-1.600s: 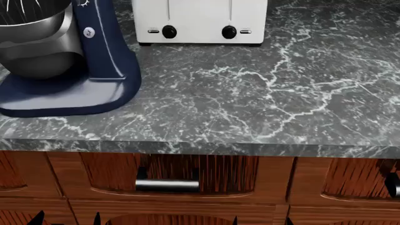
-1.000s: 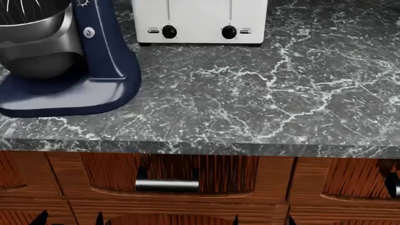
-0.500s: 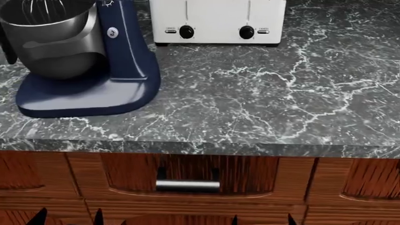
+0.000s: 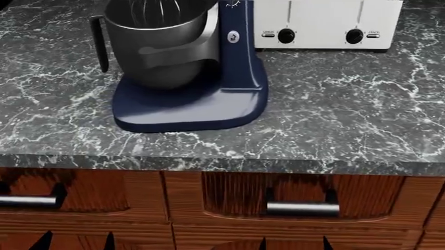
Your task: Open the stand mixer head.
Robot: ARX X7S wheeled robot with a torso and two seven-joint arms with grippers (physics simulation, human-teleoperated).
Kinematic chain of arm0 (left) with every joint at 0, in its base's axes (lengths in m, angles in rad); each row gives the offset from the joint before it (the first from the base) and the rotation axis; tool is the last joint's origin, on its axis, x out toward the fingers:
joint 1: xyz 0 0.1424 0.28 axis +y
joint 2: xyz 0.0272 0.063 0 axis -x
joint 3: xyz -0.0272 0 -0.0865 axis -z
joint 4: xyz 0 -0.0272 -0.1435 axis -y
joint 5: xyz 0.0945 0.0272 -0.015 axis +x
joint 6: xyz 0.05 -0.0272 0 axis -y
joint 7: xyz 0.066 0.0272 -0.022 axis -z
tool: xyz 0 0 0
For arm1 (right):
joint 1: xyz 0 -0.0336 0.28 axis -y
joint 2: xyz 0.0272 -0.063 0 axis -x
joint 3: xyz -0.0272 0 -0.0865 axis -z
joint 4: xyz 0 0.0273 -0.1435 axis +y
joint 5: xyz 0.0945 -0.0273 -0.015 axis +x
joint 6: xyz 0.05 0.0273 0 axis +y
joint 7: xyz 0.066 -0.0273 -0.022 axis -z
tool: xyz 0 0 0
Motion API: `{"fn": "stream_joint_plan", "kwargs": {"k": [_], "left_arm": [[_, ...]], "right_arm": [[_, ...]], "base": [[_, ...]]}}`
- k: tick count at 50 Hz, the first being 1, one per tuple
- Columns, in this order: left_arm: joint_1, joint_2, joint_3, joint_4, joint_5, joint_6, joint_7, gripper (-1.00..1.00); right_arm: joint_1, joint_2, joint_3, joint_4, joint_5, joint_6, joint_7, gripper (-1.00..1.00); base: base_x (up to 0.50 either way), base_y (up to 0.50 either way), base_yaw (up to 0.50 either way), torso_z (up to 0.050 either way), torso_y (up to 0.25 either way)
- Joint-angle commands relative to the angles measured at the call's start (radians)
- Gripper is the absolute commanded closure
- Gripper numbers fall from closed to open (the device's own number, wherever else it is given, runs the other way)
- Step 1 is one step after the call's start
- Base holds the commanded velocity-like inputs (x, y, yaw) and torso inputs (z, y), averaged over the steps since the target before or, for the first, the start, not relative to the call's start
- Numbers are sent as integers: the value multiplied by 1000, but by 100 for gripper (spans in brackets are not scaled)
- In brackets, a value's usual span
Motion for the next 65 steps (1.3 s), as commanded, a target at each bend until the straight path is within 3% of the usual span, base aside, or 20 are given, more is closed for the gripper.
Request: {"fn": "stream_joint_plan", "kwargs": {"k": [1, 13, 65], "left_arm": [[-2, -11, 13, -1, -8, 1, -12, -100], [-2, -19, 24, -3, -18, 3, -22, -100], [-9, -53, 72, -14, -28, 13, -59, -100]], "right_arm": [[6, 9, -11, 7, 8, 1, 10, -100], [2, 18, -18, 5, 37, -38, 0, -100], [7, 46, -31, -18, 164, 31, -10, -100]], "base": [[0, 500, 0, 0, 0], [0, 500, 0, 0, 0], [18, 0, 0, 0, 0]]}}
